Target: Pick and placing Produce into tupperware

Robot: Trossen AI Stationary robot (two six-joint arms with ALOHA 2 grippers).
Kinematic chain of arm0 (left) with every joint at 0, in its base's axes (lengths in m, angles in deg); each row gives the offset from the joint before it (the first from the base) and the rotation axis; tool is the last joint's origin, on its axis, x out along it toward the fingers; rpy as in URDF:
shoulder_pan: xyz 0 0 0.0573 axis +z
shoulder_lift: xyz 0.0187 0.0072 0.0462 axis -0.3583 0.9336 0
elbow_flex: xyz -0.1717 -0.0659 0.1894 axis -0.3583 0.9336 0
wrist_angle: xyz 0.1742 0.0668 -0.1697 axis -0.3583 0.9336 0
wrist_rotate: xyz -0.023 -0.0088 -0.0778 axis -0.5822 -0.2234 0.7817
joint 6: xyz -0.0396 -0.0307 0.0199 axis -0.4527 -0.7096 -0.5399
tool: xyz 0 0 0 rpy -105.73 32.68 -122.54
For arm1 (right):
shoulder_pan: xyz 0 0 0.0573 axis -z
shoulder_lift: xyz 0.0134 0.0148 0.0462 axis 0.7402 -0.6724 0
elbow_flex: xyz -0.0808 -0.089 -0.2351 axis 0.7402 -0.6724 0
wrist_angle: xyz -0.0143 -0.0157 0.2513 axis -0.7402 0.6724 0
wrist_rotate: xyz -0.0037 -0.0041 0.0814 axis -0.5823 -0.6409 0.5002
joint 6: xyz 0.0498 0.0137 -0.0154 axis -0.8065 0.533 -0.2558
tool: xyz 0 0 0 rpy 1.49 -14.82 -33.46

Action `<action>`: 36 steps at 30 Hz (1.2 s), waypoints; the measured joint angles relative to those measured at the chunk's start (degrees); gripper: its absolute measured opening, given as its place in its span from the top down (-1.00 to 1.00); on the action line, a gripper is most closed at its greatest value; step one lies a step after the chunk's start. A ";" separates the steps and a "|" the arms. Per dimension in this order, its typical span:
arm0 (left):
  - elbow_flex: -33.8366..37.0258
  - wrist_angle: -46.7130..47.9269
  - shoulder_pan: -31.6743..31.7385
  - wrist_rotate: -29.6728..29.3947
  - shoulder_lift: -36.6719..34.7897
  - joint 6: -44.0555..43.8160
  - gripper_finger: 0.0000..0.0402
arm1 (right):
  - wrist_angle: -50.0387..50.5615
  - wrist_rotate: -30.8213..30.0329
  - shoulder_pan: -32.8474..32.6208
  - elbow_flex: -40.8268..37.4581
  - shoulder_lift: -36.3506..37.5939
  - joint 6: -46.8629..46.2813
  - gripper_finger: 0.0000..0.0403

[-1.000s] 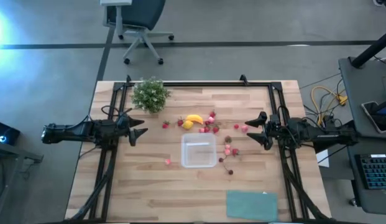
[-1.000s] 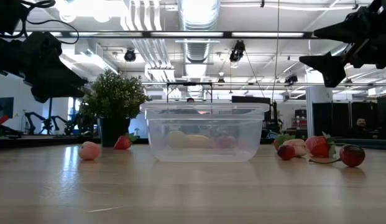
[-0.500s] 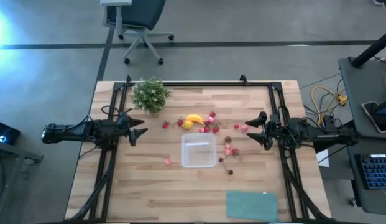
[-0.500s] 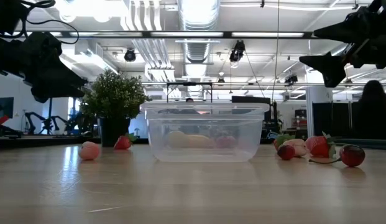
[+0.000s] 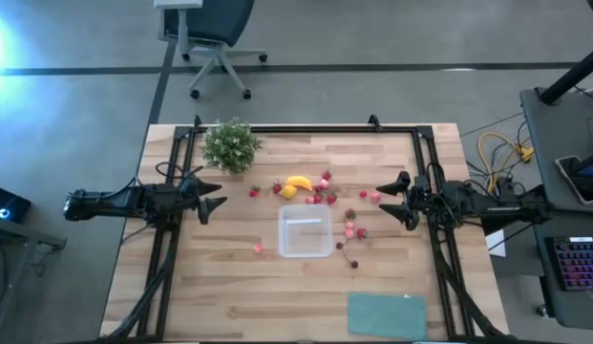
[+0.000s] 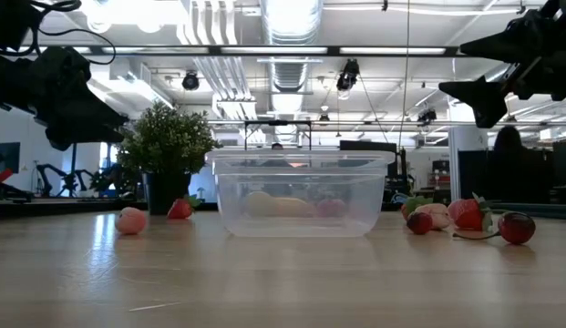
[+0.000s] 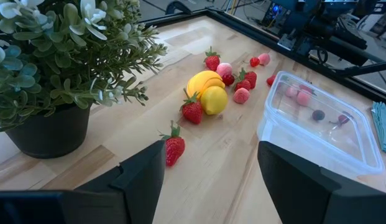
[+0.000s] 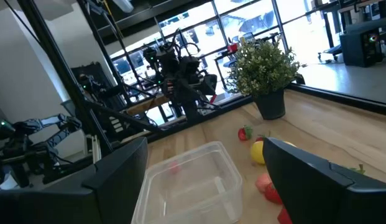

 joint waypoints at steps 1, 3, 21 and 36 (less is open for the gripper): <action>0.00 0.00 0.00 -0.02 -0.02 -0.02 -0.20 | 0.00 -0.01 0.00 0.00 -0.01 0.00 -0.54; 0.00 0.00 -0.02 -0.01 0.00 -0.02 -0.20 | 0.01 0.00 0.01 0.00 0.00 0.00 -0.54; 0.00 0.00 0.01 0.00 -0.02 -0.01 -0.20 | -7.71 -20.62 -0.01 0.02 -0.42 -18.96 -0.54; 0.00 -0.11 -0.02 -0.02 -0.02 0.00 -0.20 | -15.18 -30.89 0.01 0.02 -0.39 -32.81 -0.54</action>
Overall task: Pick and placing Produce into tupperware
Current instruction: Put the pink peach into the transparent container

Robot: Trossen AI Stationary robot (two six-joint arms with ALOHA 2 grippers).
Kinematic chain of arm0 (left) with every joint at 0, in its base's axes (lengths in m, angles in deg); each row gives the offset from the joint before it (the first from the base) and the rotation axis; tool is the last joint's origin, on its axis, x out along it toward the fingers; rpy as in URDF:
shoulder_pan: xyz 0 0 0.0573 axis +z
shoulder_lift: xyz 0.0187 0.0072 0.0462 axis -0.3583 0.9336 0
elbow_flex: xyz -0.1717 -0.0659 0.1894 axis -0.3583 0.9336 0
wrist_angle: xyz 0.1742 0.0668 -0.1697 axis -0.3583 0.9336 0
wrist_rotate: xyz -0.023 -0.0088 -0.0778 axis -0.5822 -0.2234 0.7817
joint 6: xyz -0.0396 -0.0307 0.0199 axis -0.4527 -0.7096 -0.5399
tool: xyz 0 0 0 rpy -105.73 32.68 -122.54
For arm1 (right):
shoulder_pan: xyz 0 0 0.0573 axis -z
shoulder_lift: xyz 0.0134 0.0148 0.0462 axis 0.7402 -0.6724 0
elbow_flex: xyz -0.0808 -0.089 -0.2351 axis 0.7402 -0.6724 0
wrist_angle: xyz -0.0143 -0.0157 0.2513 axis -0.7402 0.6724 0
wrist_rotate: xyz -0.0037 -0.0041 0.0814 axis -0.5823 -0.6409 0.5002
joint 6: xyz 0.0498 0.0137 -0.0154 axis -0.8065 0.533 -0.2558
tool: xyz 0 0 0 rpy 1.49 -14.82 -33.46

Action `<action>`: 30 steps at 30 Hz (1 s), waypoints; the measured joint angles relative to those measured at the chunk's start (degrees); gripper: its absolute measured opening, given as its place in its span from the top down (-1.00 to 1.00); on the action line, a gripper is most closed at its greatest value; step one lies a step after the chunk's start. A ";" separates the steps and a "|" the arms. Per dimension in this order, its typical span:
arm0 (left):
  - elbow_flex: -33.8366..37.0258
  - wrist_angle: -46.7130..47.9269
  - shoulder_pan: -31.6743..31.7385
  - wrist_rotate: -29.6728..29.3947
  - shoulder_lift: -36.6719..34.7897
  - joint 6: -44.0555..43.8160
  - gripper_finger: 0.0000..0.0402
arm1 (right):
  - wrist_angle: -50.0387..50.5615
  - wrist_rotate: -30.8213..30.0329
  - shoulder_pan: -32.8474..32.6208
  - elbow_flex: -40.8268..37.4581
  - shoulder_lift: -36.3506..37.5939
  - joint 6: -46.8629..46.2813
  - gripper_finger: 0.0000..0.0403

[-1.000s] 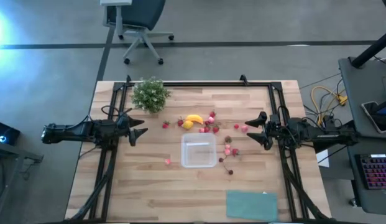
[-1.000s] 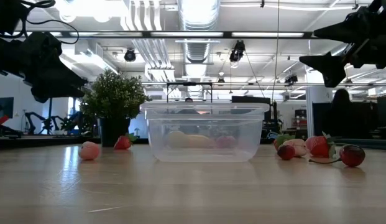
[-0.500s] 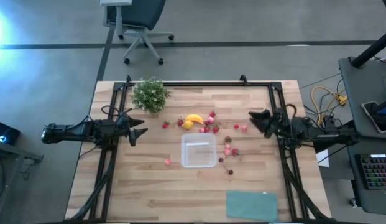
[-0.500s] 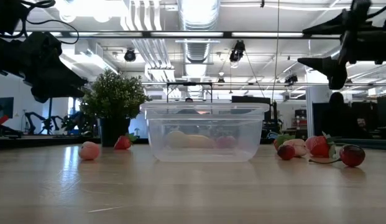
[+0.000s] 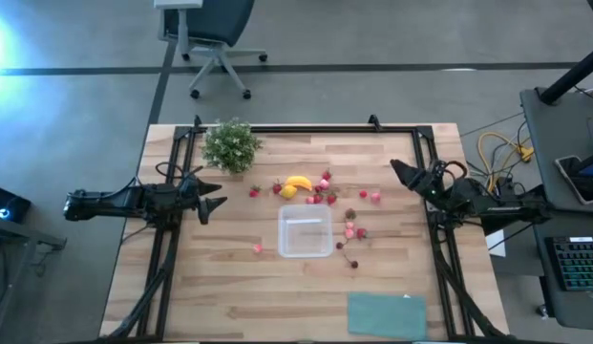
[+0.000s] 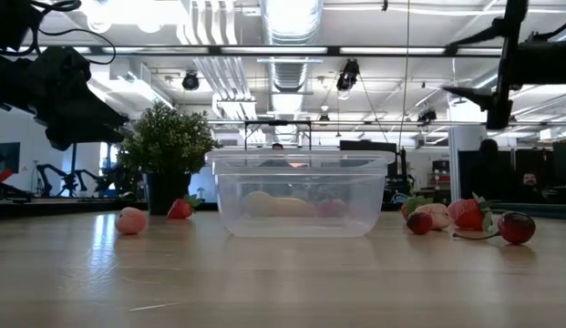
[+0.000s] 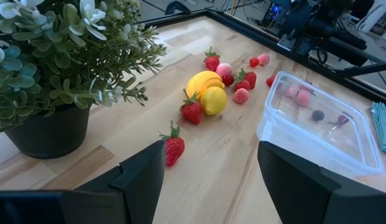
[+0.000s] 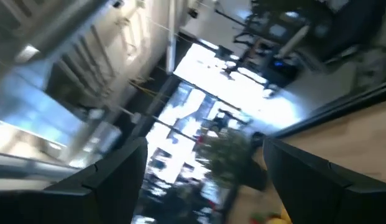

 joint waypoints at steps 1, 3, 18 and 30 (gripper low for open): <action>0.00 0.00 0.00 0.00 0.00 -0.02 -0.20 | -1.01 -0.32 0.00 0.02 0.00 0.14 -0.54; 0.00 -0.02 0.01 0.00 0.00 -0.01 -0.20 | -2.19 -1.84 0.00 0.02 -0.08 0.30 -0.54; 0.00 -0.02 0.00 0.00 0.02 0.00 -0.20 | -10.64 -3.62 0.00 0.02 -1.62 6.47 -0.54; 0.00 -0.04 0.00 0.02 0.01 -0.01 -0.20 | -11.58 1.15 0.00 17.09 -18.91 13.87 -0.54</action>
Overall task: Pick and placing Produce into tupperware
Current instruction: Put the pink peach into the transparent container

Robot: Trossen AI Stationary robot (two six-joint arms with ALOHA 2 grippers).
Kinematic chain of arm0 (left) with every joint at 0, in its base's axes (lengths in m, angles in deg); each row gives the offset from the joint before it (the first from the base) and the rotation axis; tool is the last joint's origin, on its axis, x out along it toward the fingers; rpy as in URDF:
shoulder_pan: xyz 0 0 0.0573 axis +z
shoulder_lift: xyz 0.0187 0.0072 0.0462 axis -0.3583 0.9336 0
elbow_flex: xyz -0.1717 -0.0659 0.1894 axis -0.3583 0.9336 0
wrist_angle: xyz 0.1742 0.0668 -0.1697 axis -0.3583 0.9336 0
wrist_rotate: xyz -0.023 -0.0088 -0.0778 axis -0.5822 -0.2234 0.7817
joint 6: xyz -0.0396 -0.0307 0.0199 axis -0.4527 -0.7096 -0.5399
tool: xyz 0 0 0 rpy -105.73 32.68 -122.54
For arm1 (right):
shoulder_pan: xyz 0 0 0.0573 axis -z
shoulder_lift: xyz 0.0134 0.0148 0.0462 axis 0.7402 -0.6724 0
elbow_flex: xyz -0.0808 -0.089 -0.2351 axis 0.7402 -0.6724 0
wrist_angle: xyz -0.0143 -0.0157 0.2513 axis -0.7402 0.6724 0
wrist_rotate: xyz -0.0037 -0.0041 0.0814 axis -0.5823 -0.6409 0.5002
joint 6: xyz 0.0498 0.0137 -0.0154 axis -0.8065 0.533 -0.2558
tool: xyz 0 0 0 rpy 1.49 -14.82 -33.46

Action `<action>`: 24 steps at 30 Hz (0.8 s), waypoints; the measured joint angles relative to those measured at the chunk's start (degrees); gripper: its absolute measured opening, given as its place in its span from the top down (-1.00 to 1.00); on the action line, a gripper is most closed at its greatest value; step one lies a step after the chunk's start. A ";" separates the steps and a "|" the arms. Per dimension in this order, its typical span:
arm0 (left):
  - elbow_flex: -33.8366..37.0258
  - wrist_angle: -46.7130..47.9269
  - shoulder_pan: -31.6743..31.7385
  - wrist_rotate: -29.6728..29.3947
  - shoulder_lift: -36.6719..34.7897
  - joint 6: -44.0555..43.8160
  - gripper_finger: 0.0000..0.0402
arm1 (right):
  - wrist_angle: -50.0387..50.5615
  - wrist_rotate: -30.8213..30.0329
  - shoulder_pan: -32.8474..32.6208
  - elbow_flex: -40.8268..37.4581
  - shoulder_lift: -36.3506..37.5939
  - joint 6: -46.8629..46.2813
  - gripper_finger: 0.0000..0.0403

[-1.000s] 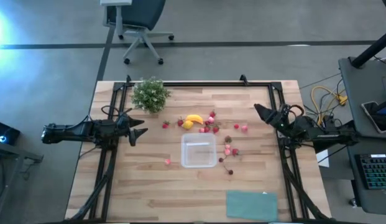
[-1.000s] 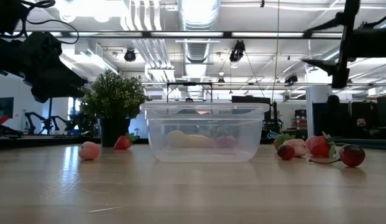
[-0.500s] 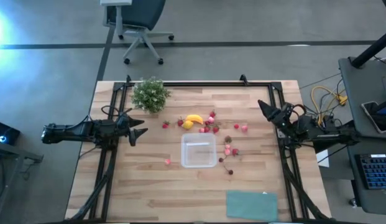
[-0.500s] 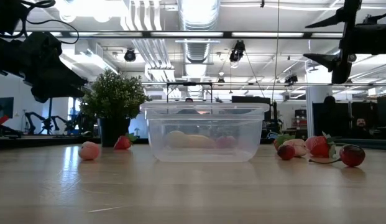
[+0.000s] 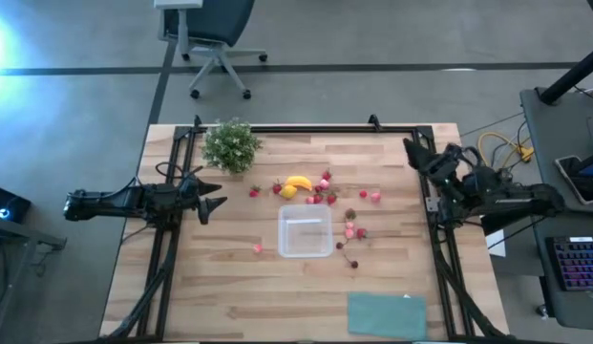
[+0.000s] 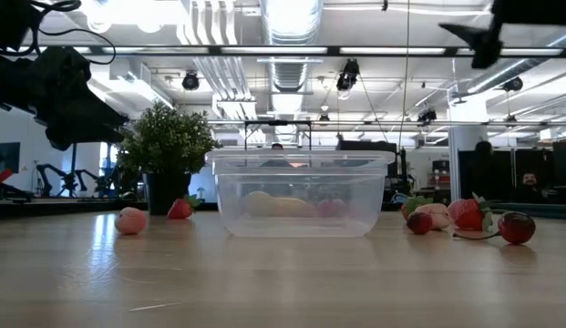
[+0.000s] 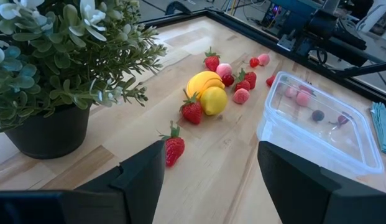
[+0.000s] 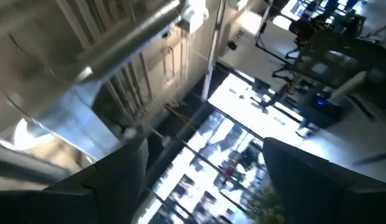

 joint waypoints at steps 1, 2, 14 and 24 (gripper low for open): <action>0.00 0.01 0.01 -0.01 0.00 -0.01 -0.20 | 3.27 -0.05 0.00 3.13 -2.98 0.53 -0.54; 0.00 0.00 0.00 -0.02 -0.01 0.01 -0.20 | 8.08 -0.20 0.01 6.48 -5.92 0.61 -0.54; 0.00 0.00 0.01 -0.01 0.01 -0.01 -0.20 | 96.21 4.21 3.77 34.40 -31.83 -43.84 -0.51; 0.00 0.00 0.00 -0.02 0.01 0.01 -0.20 | 102.79 19.74 5.68 34.04 -47.83 -44.89 -0.51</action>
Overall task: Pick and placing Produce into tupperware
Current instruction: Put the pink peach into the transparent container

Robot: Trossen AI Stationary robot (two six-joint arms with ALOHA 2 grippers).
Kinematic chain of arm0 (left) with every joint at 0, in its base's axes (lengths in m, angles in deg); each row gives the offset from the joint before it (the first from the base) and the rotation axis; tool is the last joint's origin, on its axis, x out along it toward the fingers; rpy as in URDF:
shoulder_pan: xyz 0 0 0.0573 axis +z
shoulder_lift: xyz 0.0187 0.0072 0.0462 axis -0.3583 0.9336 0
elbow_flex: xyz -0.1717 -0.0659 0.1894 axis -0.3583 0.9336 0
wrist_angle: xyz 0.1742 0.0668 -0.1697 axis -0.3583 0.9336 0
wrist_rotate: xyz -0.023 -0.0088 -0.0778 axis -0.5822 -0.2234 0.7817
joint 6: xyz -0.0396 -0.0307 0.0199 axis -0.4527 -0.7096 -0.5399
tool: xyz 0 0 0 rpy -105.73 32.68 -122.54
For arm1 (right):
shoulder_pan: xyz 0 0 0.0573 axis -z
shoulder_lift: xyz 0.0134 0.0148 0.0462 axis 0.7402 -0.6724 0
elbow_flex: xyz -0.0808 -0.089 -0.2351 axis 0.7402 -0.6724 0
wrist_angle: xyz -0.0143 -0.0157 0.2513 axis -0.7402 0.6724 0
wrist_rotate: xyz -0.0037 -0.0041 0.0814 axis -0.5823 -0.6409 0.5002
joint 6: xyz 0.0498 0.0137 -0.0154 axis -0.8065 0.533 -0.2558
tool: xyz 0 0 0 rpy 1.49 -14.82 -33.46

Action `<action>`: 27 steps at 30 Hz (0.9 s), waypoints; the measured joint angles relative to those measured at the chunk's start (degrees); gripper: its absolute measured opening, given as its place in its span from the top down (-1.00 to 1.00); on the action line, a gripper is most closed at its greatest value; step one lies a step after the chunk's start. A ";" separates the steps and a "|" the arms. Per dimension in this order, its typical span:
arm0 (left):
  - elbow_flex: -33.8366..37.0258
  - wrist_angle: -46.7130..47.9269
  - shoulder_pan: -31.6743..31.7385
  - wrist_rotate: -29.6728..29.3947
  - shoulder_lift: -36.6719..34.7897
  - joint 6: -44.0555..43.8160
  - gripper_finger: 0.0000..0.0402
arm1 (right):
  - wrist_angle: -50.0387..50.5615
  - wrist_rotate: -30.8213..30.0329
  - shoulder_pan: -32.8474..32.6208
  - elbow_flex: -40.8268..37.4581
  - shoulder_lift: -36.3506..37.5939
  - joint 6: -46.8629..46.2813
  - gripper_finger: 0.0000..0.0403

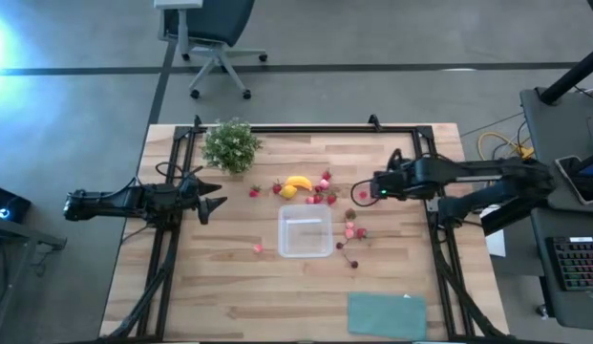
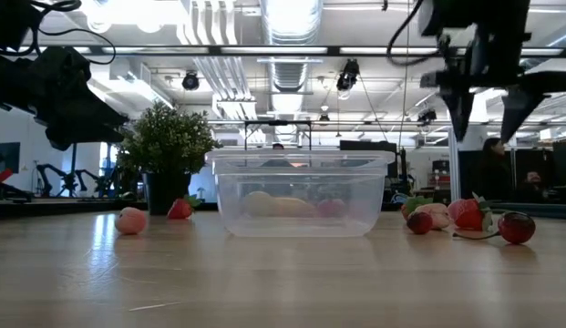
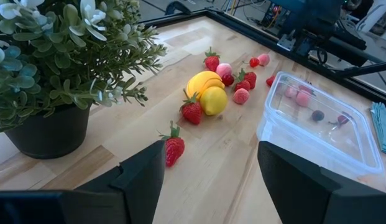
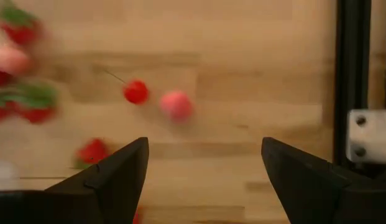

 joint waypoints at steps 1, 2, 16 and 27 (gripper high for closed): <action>0.00 0.00 0.02 0.00 0.00 0.00 -0.20 | -0.39 1.18 0.73 -0.42 -1.36 1.11 -0.51; 0.00 0.00 0.02 0.02 0.00 0.00 -0.20 | -1.09 2.16 1.47 -0.87 -2.69 2.43 -0.51; 0.00 0.00 0.00 0.01 0.00 -0.02 -0.20 | -16.27 9.53 11.61 -5.85 -12.42 18.81 -0.51; 0.00 -0.01 0.01 0.00 0.00 -0.01 -0.20 | -18.18 10.58 14.44 -5.98 -17.94 28.92 -0.38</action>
